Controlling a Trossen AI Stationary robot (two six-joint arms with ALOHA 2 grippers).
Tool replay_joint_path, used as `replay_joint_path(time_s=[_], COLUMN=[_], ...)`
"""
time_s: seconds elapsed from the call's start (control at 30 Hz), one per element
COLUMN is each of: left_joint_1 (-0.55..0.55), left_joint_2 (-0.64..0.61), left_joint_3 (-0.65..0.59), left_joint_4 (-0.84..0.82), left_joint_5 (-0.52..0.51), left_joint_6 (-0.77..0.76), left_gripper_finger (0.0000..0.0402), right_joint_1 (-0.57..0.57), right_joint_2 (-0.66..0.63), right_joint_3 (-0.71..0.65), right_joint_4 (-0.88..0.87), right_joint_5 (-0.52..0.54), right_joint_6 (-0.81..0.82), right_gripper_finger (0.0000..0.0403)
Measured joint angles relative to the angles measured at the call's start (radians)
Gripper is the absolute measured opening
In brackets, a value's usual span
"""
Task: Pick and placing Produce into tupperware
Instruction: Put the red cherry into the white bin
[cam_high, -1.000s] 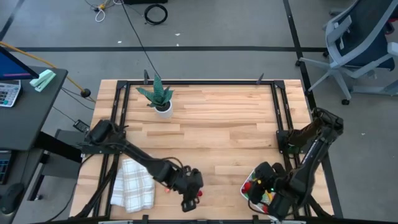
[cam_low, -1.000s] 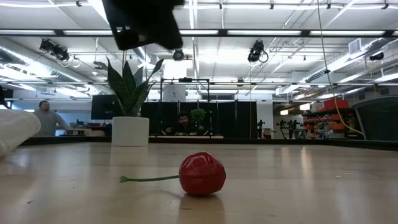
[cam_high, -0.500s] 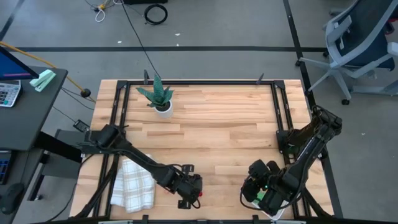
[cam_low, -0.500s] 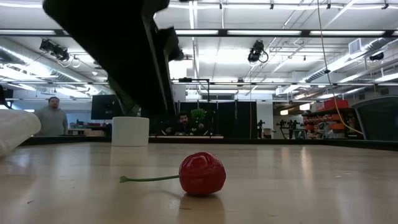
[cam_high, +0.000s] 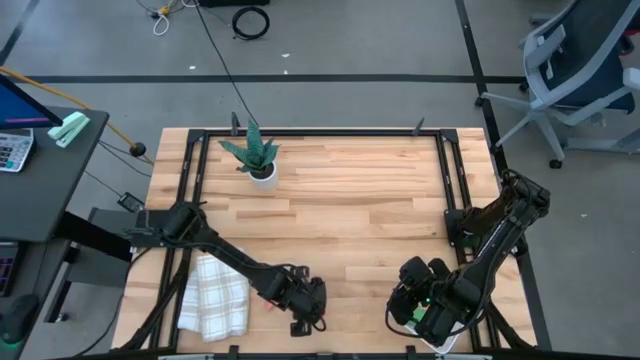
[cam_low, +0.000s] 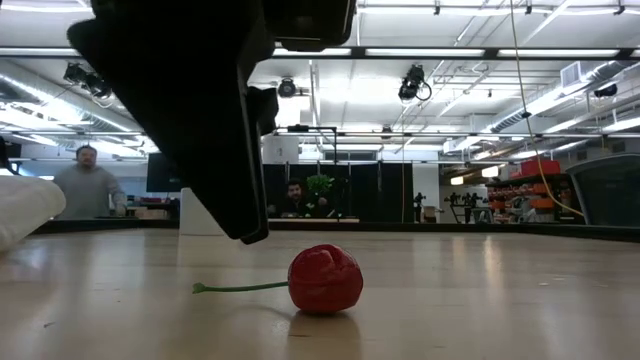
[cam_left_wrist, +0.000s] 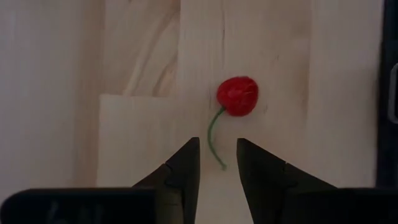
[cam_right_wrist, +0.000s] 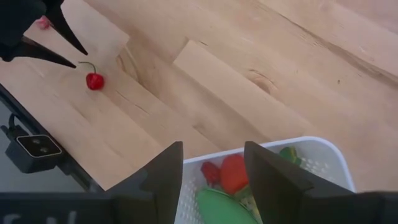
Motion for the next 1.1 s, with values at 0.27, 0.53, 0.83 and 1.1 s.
replay_joint_path(time_s=[0.27,0.53,0.83,1.1], left_joint_1=[-0.002,0.0,0.002,0.006], left_joint_2=[0.002,0.033,0.055,0.056], left_joint_3=[0.0,0.0,0.002,0.002], left_joint_4=[0.011,0.018,0.016,0.01], left_joint_5=[0.031,0.028,0.018,0.017], left_joint_6=[-0.059,-0.128,-0.153,-0.157], left_gripper_finger=[0.0109,0.0106,0.0095,0.0046], right_joint_1=[0.0,0.0,0.0,0.0], right_joint_2=[0.0,0.0,0.0,0.0], right_joint_3=[0.0,0.0,0.0,0.0], right_joint_4=[0.0,0.0,0.0,0.0], right_joint_5=[0.0,0.001,0.0,0.001], right_joint_6=[-0.015,-0.015,-0.015,-0.017], right_gripper_finger=[0.0178,0.0176,0.0174,0.0174])
